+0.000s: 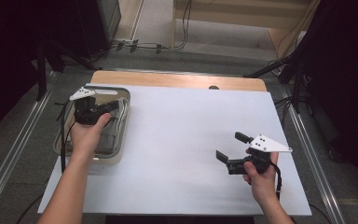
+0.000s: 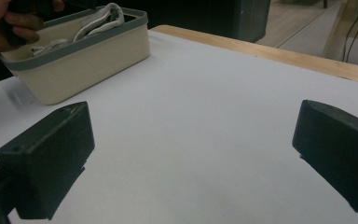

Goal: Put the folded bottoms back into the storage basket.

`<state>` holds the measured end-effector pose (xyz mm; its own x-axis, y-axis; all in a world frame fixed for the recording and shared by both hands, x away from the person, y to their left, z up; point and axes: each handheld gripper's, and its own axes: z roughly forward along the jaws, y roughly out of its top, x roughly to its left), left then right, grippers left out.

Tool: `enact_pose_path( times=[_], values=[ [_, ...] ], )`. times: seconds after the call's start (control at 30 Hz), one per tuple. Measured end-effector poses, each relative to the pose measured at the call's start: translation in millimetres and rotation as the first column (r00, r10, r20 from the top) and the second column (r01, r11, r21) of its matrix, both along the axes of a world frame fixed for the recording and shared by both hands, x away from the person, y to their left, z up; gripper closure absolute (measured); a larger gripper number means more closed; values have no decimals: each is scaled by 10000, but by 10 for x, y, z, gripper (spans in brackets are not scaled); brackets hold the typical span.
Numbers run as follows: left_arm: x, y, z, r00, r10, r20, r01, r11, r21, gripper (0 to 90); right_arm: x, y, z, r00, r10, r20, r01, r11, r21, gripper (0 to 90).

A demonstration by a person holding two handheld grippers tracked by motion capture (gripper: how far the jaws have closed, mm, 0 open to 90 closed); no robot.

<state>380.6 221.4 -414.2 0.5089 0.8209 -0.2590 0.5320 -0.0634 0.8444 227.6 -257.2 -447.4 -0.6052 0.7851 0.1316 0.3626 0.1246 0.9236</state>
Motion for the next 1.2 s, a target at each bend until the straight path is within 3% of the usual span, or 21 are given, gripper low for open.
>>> enact_pose_path(
  times=[0.57,1.2],
  values=[
    [148,-28,-95,9989,149,-453,-137,9995,275,900,-292,-309,-74,9993,-367,-87,365,9991,-229,0],
    [233,-51,-186,9960,198,-872,-170,9993,329,900,-380,-480,-118,9976,-692,-83,690,9974,-218,0]
  ],
)
